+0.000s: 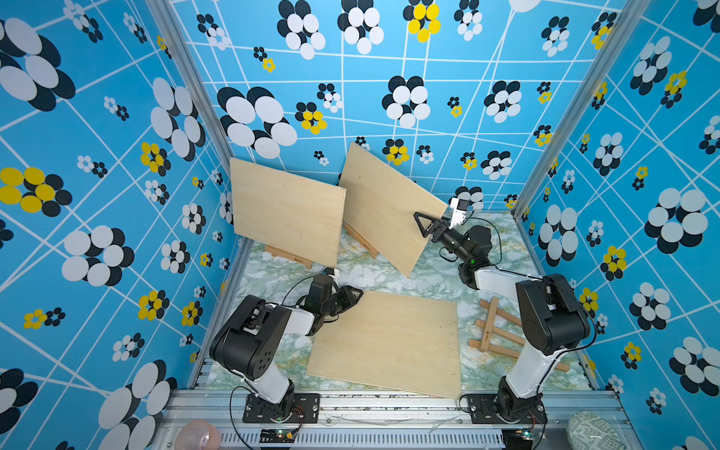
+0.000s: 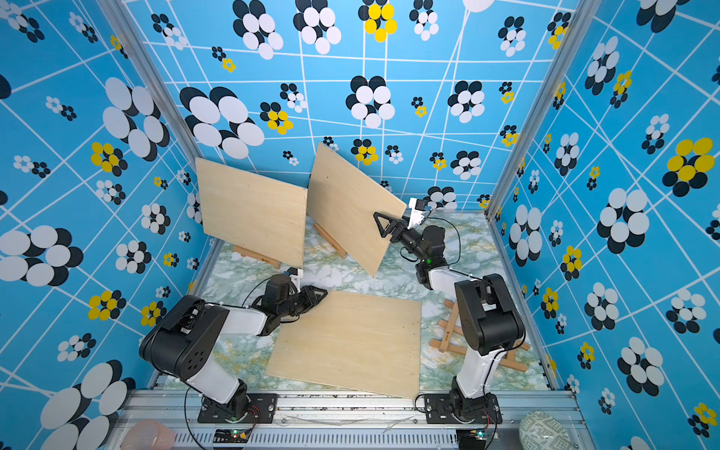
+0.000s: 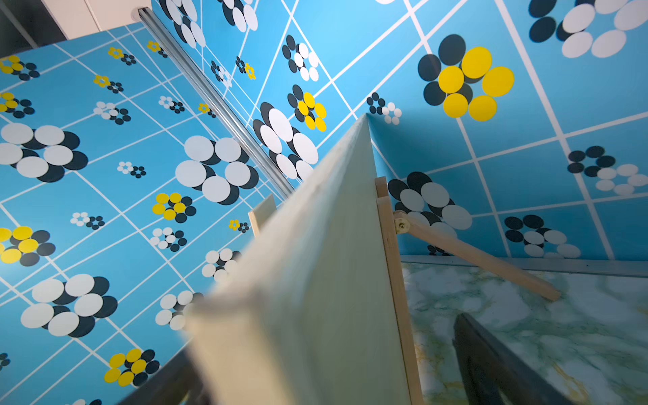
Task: Assemble the easel
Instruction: Place the drawing board on the easel, then pick up the easel at the center of the board.
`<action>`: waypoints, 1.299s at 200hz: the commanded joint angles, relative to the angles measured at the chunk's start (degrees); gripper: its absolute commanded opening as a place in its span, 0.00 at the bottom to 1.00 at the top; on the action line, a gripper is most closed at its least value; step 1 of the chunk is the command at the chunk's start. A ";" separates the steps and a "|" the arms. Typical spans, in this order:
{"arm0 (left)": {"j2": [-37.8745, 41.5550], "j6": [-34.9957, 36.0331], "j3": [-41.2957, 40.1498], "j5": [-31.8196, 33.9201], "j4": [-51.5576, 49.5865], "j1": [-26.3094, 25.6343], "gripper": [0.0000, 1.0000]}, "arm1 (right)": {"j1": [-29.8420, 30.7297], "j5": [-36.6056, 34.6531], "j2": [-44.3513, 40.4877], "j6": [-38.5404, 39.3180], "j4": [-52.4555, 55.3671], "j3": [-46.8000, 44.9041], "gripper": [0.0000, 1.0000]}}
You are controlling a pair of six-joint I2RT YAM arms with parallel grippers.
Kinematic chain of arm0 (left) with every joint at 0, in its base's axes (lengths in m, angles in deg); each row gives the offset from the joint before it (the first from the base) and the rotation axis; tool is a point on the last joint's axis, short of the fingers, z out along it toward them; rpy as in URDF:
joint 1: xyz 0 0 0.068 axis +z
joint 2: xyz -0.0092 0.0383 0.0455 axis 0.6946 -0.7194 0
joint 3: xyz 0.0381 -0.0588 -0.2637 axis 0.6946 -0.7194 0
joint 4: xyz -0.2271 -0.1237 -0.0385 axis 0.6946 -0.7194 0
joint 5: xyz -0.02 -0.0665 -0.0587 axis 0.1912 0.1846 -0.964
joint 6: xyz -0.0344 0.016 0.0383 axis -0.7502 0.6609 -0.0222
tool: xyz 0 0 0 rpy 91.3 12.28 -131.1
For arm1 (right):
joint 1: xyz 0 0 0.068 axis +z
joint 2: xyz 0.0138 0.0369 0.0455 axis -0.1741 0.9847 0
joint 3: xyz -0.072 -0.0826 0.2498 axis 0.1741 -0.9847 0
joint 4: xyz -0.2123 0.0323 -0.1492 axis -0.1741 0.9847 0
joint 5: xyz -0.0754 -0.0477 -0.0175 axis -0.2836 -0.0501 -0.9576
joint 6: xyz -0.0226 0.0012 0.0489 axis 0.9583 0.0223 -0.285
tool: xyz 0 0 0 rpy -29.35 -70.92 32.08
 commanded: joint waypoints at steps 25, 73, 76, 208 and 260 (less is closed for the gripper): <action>2.22 1.56 -0.40 0.08 0.50 0.42 0.51 | -1.69 -1.44 -6.60 3.22 2.93 -2.49 0.99; 5.86 2.77 -0.99 0.03 -0.38 0.31 0.58 | -3.51 -4.62 -18.73 4.91 10.49 -10.42 1.00; 6.41 3.05 -1.09 0.15 -0.87 0.30 0.59 | -3.63 -5.14 -19.98 5.77 12.52 -11.04 0.99; 32.84 18.42 2.65 2.61 -40.01 -4.54 0.99 | -6.00 -31.66 -46.71 1.80 120.64 -2.21 0.99; 35.35 20.48 4.54 2.81 -43.99 -5.62 0.99 | -11.72 -33.18 -36.98 6.83 121.66 -4.66 0.83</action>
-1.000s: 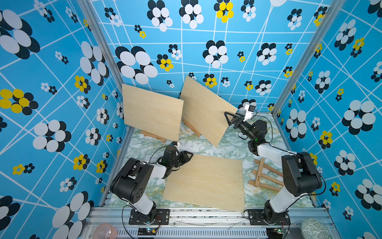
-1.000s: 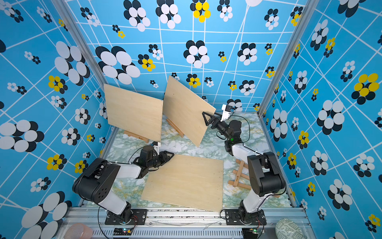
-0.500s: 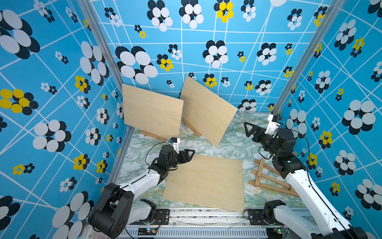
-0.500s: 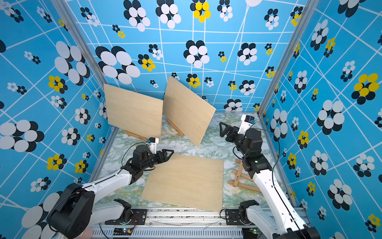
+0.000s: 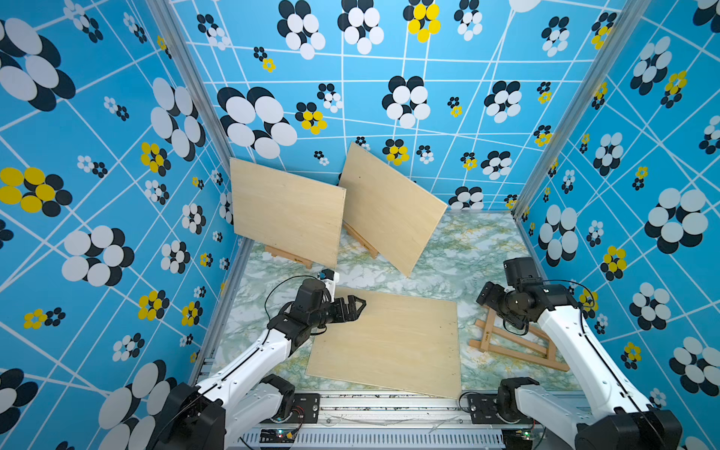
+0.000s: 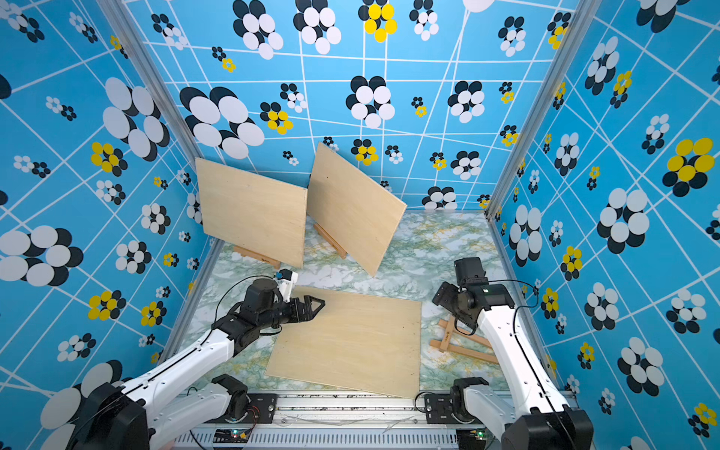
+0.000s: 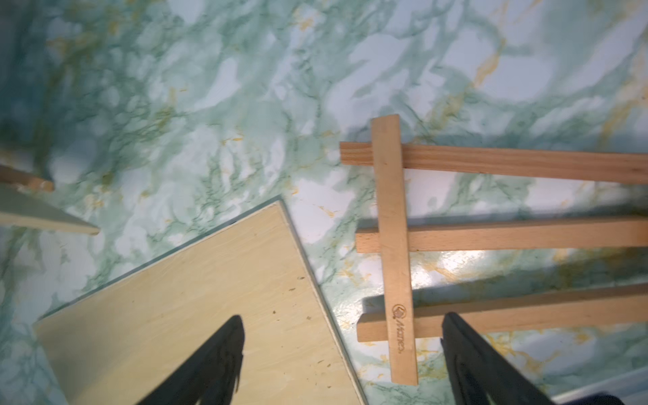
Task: Assemble the easel
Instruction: Pick up the easel at the center of the board.
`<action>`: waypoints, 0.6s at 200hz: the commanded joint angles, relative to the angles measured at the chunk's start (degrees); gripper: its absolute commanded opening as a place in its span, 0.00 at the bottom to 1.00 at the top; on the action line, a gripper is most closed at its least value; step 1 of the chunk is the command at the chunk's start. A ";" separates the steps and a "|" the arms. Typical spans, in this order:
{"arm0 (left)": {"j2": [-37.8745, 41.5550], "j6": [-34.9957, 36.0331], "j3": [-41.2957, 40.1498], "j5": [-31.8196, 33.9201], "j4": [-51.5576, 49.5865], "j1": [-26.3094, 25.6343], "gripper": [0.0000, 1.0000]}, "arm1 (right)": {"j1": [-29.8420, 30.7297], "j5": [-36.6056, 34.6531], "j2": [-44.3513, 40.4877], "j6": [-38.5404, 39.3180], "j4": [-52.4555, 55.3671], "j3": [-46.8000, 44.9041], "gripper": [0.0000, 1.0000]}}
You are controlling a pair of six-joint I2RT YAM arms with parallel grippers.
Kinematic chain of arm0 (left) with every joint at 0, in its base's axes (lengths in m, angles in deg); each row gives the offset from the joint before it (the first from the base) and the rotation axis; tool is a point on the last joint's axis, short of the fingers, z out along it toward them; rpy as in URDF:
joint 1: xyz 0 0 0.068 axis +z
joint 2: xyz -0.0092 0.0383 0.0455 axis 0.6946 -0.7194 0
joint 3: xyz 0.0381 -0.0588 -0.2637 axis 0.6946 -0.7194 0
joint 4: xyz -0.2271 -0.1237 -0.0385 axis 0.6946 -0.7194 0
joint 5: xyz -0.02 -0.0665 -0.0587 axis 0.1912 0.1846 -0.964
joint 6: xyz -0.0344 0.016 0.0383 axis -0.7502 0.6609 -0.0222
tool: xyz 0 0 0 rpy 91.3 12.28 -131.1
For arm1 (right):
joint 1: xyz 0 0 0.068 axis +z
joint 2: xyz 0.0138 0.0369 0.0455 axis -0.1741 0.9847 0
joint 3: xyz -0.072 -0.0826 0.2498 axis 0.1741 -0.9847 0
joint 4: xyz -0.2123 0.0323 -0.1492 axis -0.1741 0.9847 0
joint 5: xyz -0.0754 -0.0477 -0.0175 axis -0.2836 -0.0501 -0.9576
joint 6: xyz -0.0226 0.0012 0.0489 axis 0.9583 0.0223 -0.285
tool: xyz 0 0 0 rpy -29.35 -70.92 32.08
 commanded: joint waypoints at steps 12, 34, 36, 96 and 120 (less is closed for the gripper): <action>0.59 3.65 3.55 0.28 -4.74 -1.83 0.99 | -0.92 -2.05 5.17 3.28 3.53 -0.96 0.80; 0.60 4.16 3.35 0.38 -4.60 -2.54 0.99 | -1.01 -1.98 9.71 4.47 0.45 -2.11 0.77; 0.65 4.16 3.30 0.38 -4.55 -2.54 0.99 | -0.99 -1.90 10.22 4.49 0.20 -2.20 0.76; 3.72 3.89 2.12 1.31 -5.25 -2.57 0.99 | -0.98 -3.48 17.24 6.35 -4.14 -3.41 0.62; 3.97 3.29 2.06 1.52 -5.13 -2.49 0.99 | -1.04 -3.93 19.42 7.77 -3.73 -2.40 0.46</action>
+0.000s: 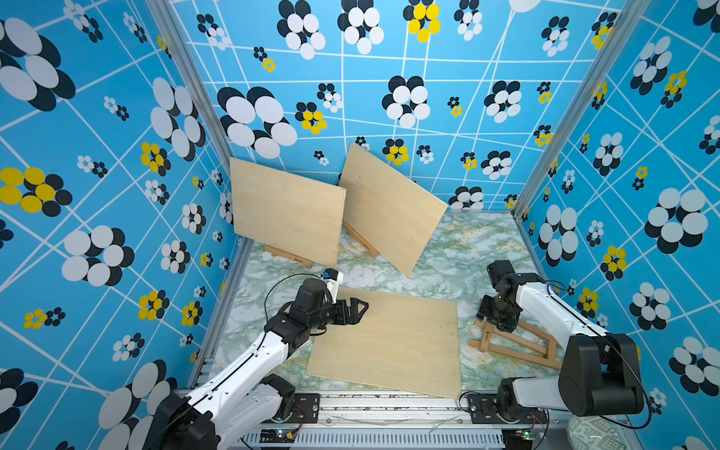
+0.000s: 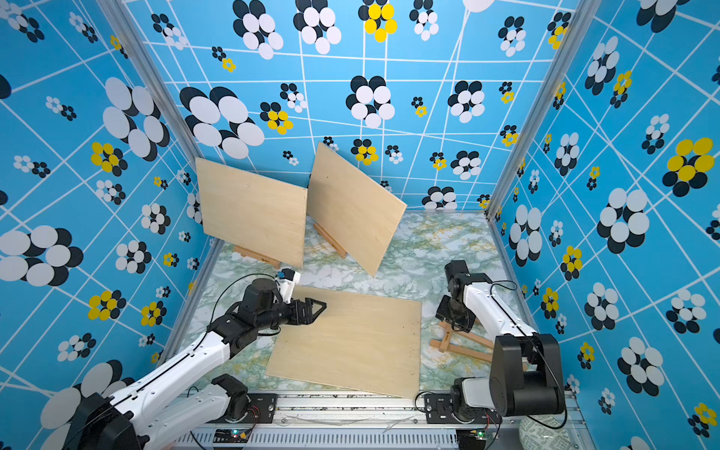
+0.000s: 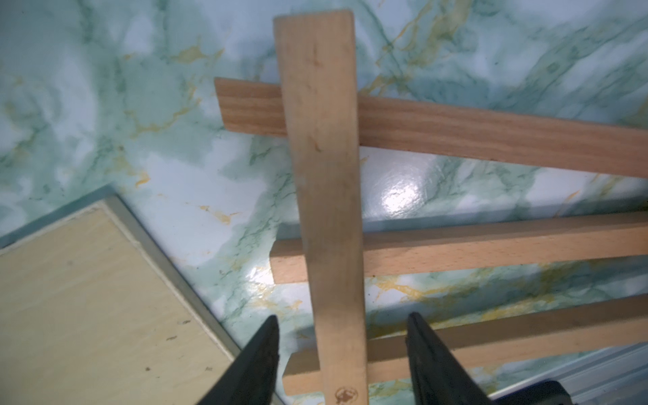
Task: Assemble the easel
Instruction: Pick up the easel at the center of the board.
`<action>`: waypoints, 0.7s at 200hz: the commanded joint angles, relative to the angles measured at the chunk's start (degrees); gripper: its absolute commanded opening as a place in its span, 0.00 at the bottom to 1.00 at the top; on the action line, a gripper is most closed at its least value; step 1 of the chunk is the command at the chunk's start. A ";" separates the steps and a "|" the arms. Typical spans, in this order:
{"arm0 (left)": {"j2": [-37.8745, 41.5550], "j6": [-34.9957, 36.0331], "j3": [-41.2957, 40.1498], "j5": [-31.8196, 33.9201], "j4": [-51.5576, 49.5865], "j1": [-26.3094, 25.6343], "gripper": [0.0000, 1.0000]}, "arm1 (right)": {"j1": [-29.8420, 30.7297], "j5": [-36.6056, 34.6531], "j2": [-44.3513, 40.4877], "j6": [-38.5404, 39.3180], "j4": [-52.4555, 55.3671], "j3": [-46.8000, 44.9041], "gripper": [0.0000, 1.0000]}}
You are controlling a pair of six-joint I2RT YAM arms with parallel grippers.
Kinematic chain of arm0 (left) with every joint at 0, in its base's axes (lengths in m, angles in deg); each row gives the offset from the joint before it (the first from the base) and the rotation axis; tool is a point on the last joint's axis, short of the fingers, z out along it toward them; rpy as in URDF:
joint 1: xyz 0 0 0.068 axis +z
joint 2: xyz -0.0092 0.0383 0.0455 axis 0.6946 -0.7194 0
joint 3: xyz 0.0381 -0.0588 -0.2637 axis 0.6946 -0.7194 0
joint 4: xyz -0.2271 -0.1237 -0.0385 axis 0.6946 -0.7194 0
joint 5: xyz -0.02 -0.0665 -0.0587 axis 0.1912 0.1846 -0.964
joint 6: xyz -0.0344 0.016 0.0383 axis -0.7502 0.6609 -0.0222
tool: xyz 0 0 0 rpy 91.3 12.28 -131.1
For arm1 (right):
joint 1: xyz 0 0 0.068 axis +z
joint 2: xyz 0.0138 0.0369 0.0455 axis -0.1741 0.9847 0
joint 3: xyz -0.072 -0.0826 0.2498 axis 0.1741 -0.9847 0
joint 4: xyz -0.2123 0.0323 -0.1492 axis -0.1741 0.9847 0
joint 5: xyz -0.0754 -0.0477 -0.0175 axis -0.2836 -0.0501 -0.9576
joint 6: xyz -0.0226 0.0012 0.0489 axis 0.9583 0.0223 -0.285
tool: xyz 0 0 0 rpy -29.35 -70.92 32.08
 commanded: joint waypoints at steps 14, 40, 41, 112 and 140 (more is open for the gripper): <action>0.83 -0.04 -0.15 0.94 -1.21 -0.26 0.99 | -0.39 -2.03 2.65 2.80 0.56 1.66 0.41; 1.59 -0.21 -0.73 1.11 -1.47 -0.16 0.99 | -0.34 -3.00 2.51 4.06 1.20 2.67 0.19; 1.58 -0.25 -0.72 1.11 -1.47 -0.17 0.99 | -0.38 -3.07 2.53 4.12 1.19 2.72 0.18; 0.67 0.90 0.73 0.26 -2.70 0.15 0.99 | 5.86 -17.14 4.83 7.16 14.30 22.24 0.05; -1.80 1.35 2.64 -0.68 -2.71 0.26 0.99 | 6.24 -27.78 10.71 10.23 20.69 34.92 0.05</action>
